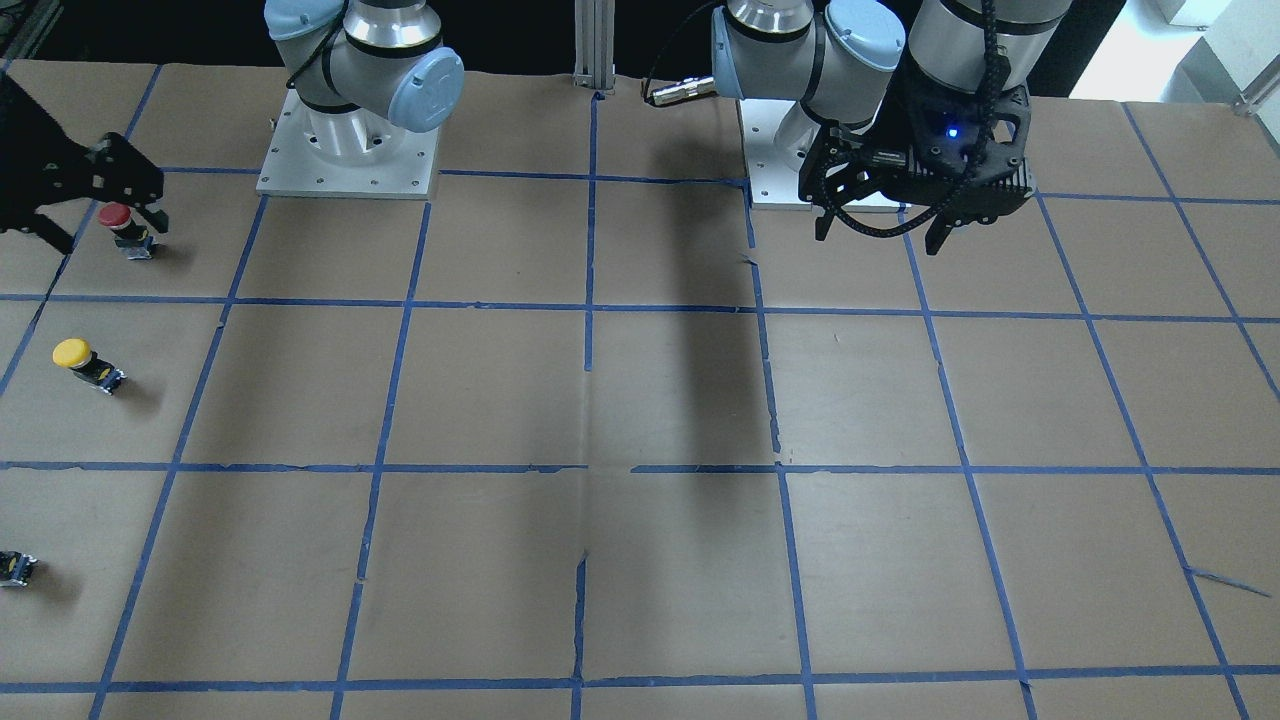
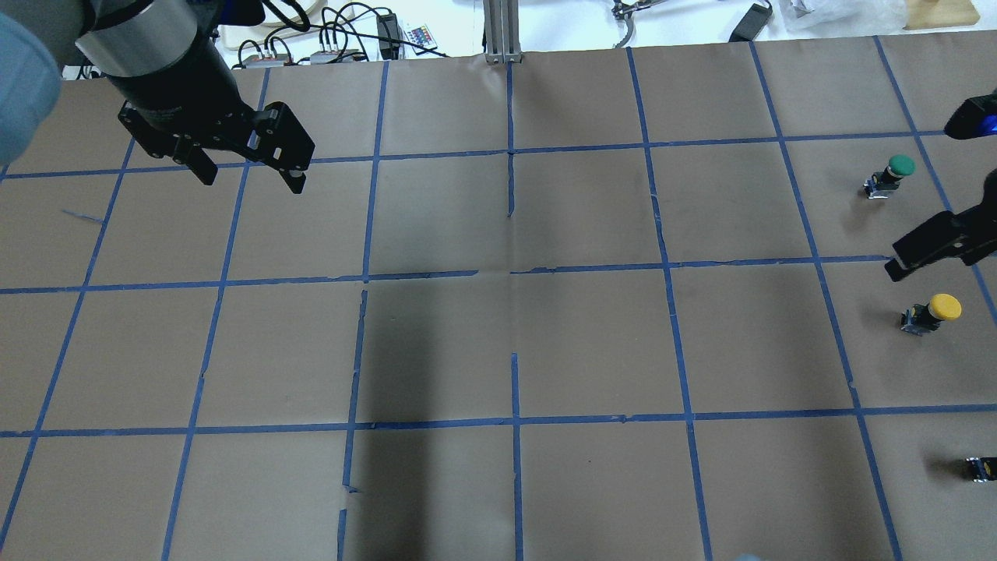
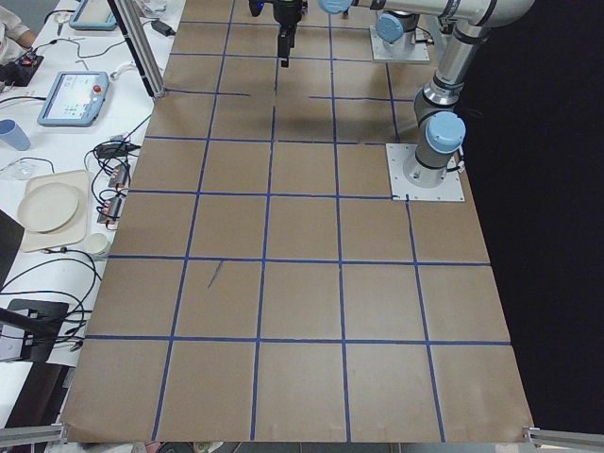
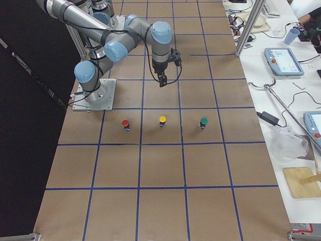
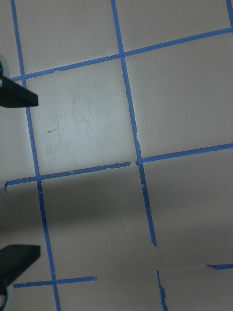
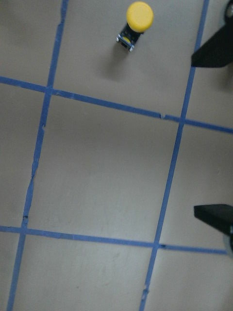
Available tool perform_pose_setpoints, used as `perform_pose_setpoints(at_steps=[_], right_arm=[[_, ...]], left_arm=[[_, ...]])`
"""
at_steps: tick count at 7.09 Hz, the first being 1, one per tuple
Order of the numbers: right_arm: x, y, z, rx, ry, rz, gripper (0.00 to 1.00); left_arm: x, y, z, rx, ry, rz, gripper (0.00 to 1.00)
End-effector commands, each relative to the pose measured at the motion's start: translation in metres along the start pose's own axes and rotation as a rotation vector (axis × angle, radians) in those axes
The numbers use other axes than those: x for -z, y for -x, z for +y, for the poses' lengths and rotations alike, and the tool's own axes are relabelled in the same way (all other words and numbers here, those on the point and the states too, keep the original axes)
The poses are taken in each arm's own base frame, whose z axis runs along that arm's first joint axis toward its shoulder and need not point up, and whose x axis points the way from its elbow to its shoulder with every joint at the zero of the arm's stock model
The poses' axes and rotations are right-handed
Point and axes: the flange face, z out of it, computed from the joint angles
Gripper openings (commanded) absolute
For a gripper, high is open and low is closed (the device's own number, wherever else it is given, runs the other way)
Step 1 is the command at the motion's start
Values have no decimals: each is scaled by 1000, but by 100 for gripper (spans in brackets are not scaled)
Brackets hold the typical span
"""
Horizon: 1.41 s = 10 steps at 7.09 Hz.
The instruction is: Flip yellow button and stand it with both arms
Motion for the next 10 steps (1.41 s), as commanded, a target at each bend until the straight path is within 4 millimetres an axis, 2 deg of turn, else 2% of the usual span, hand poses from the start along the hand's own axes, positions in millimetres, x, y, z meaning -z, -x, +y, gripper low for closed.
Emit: perform_pose_setpoints(at_steps=[1, 2, 4, 5, 7, 9, 10], right_arm=[[28, 97, -3, -250, -6, 14, 100], [46, 123, -4, -295, -15, 16, 100], [62, 173, 2, -228, -21, 49, 100], [56, 180, 10, -216, 27, 116, 100], [40, 180, 12, -226, 58, 114, 100], [54, 184, 17, -224, 21, 104, 100], [64, 192, 14, -223, 5, 35, 100]], left_arm=[[2, 0, 1, 1, -4, -1, 100], [-1, 0, 0, -1, 2, 0, 100], [0, 0, 0, 1, -1, -1, 100], [0, 0, 0, -1, 0, 1, 100], [4, -1, 3, -1, -7, -1, 100], [1, -5, 2, 57, 2, 12, 100], [1, -7, 4, 54, 15, 7, 100]])
